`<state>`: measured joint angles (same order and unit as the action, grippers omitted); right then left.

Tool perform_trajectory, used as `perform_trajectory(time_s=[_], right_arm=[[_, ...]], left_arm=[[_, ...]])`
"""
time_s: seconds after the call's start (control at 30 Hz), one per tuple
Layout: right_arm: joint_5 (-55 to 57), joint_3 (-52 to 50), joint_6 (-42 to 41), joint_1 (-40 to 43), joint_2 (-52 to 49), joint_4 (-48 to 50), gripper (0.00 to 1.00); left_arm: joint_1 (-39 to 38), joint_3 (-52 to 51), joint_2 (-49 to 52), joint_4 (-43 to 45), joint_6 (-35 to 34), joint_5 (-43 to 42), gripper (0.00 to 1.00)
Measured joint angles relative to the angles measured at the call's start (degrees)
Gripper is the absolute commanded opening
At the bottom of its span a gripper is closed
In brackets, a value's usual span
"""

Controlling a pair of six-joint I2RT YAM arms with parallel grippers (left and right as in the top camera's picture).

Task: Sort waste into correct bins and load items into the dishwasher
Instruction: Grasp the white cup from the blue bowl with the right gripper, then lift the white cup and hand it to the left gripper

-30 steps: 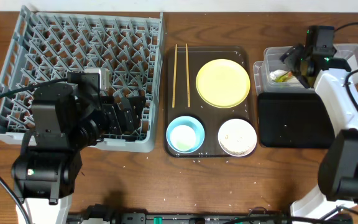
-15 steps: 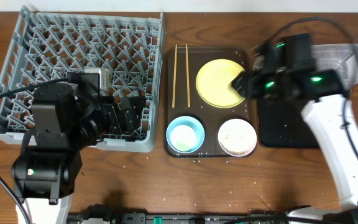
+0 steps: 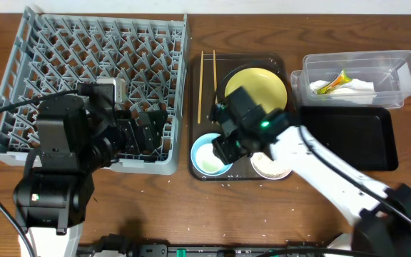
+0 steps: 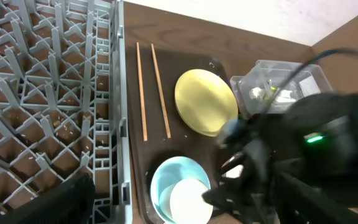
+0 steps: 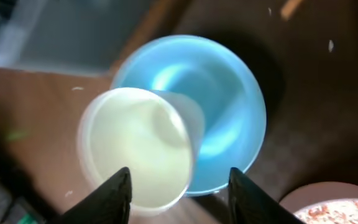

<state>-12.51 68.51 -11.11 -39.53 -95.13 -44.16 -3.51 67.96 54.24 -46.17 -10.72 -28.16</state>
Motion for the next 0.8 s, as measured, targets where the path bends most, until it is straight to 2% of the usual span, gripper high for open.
perform_trajectory(time_s=[0.03,0.1,0.13,0.2,0.4,0.53,0.67,0.8], right_arm=[[0.98,-0.76,-0.94,-0.13,-0.96,1.03,0.26],[2.34,-1.44,-2.86,-0.2,-2.73,2.36,0.17],[2.89,-1.57,-3.39,-0.2,-3.28,2.6,0.09],[3.56,-1.62,-4.24,-0.2,-3.72,2.91,0.01],[4.42,-1.62,-5.2,0.09,-2.95,1.55,0.01],[3.3,-1.62,-5.22,2.8,1.51,1.51,0.01],[0.15,-1.46,-5.42,10.86,9.01,4.94,0.01],[-12.52,-1.14,-5.09,20.48,13.2,13.53,0.01]], left_arm=[[0.0,0.0,0.0,0.0,-0.02,0.0,0.91],[0.0,0.0,0.0,0.0,-0.02,0.0,0.91],[0.0,0.0,0.0,0.0,0.0,0.0,0.91],[0.0,0.0,0.0,0.0,-0.02,0.0,0.91],[0.0,0.0,0.0,0.13,-0.02,0.0,0.91],[0.0,0.0,0.0,0.13,-0.7,0.0,0.91],[0.0,0.0,0.17,0.61,-4.37,-0.85,0.92],[0.0,0.0,1.62,2.45,-6.71,-6.34,0.91]])
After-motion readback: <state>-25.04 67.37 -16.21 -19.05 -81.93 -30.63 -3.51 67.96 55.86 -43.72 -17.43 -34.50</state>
